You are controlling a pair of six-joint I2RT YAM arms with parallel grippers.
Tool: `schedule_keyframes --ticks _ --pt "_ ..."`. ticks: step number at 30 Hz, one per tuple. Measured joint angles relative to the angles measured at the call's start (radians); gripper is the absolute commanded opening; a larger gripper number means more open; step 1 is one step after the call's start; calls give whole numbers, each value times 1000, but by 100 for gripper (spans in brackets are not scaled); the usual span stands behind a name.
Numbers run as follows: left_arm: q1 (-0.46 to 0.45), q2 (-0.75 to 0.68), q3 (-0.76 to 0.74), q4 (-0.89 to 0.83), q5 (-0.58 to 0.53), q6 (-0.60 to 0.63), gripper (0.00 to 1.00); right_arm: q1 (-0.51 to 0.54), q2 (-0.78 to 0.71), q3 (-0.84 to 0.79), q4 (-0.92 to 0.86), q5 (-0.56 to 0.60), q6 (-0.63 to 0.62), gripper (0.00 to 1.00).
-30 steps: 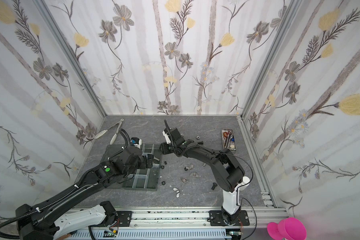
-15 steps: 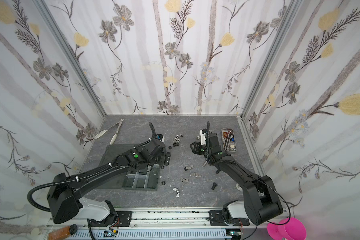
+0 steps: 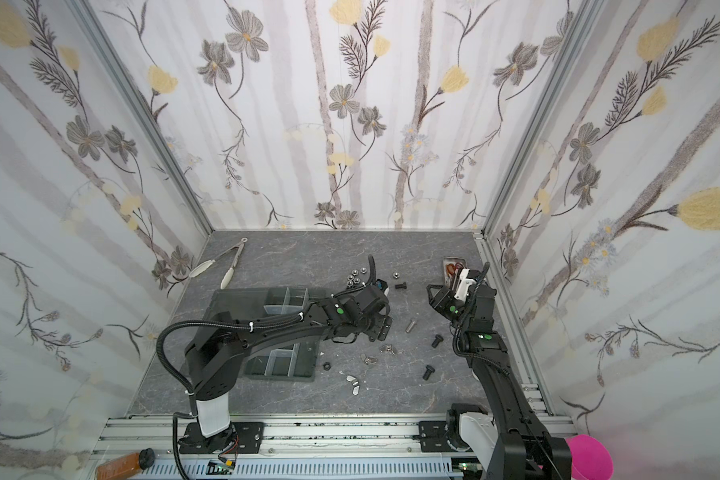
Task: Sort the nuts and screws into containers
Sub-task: 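Withdraw the right gripper while the left gripper reaches toward a silver bolt, then grasp the silver bolt with the left gripper and lift it toward the organizer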
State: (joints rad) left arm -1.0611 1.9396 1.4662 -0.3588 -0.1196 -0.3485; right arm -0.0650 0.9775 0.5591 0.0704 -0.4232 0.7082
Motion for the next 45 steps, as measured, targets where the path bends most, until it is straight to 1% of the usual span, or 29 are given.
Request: schedule_keyframes --ticks 3,7,10,20,24,28,36,40,43,45 --pt "-22 81 65 15 20 14 76 -49 -22 -11 0 -28 20 47" --pt "-26 165 127 21 31 30 72 -72 -39 -25 8 -46 43 48" --pt "-26 205 163 24 34 32 68 -74 -38 -29 13 -57 50 48" --pt "-28 339 298 22 52 57 60 -76 -15 -30 37 -99 62 48" --pt "-28 378 327 18 69 57 57 -77 -17 -37 39 -102 68 48" --pt "-28 412 362 11 71 58 52 -77 -19 -44 40 -103 69 48" --pt "-28 452 411 11 69 60 36 -78 -13 -47 57 -129 76 48" --pt "-28 457 413 13 60 61 23 -78 -14 -49 68 -143 83 49" --pt "-28 457 414 14 59 61 17 -78 -18 -51 72 -147 84 49" --pt "-28 457 414 14 59 61 15 -78 -23 -53 74 -148 85 49"
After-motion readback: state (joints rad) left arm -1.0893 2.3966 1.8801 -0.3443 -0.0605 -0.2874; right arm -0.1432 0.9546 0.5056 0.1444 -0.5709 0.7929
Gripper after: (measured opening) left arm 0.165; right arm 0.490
